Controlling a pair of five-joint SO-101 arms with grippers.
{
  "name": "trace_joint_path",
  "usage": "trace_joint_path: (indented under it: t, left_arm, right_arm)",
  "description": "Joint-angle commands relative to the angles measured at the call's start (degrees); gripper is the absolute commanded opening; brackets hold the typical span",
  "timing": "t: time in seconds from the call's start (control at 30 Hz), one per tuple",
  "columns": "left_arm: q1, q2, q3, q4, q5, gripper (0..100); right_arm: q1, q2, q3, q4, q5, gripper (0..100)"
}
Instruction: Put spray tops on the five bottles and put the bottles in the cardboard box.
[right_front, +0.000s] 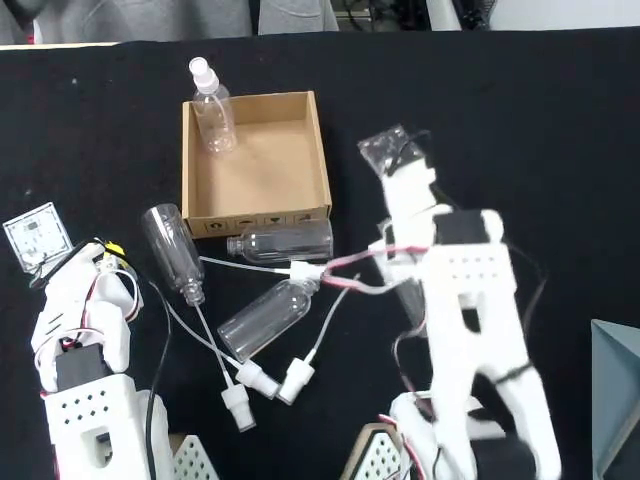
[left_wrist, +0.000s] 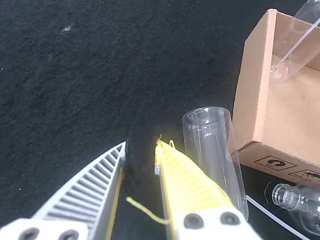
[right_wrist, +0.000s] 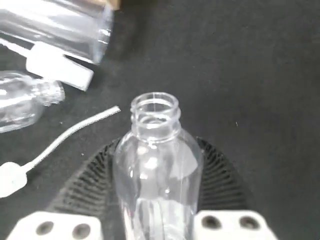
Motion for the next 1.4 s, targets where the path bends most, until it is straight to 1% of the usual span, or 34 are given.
trace_joint_path:
  t: [0.0, 0.33, 0.53, 0.67, 0.77, 0.83, 1.0, 1.1, 1.23, 1.37]
  left_arm:
    - [0.04, -0.97, -0.92, -0.79, -0.53, 9]
    - [-0.48, -1.05, -1.19, -0.35, -0.53, 9]
    - [-0.4, -1.05, -6.46, 7.65, -0.53, 9]
    - [-0.13, -1.05, -8.13, 9.41, -0.62, 9]
    - [0.04, -1.05, -9.54, 11.16, -2.9, 9]
    - [0.04, -1.05, -11.12, 13.01, -3.69, 9]
    - [0.13, -0.7, -18.59, 19.08, -5.8, 9]
    - [2.86, -0.44, -24.48, 24.62, -9.49, 9]
    - [8.84, -0.35, -31.16, 32.26, -14.07, 9]
    - [13.67, -0.35, -35.91, 38.07, -17.58, 8]
  right_arm:
    - [-1.85, -9.89, 3.74, -5.01, -0.44, 9.3]
    - [-1.76, -22.9, 17.45, -15.3, -0.44, 9.2]
    - [-1.67, -31.6, 25.27, -17.76, -0.44, 9.2]
    - [-1.49, -37.05, 28.97, -17.76, -0.44, 9.2]
    - [1.23, -40.57, 31.08, -17.76, -0.97, 9.2]
    - [3.08, -42.59, 32.13, -17.76, -2.73, 9.2]
    - [3.78, -46.2, 34.24, -17.76, -4.92, 9.2]
    - [3.87, -47.69, 35.65, -17.85, -4.92, 9.2]
    - [3.87, -48.66, 37.32, -19.78, -4.92, 9.2]
    - [3.87, -48.75, 38.81, -21.98, -4.92, 9.2]
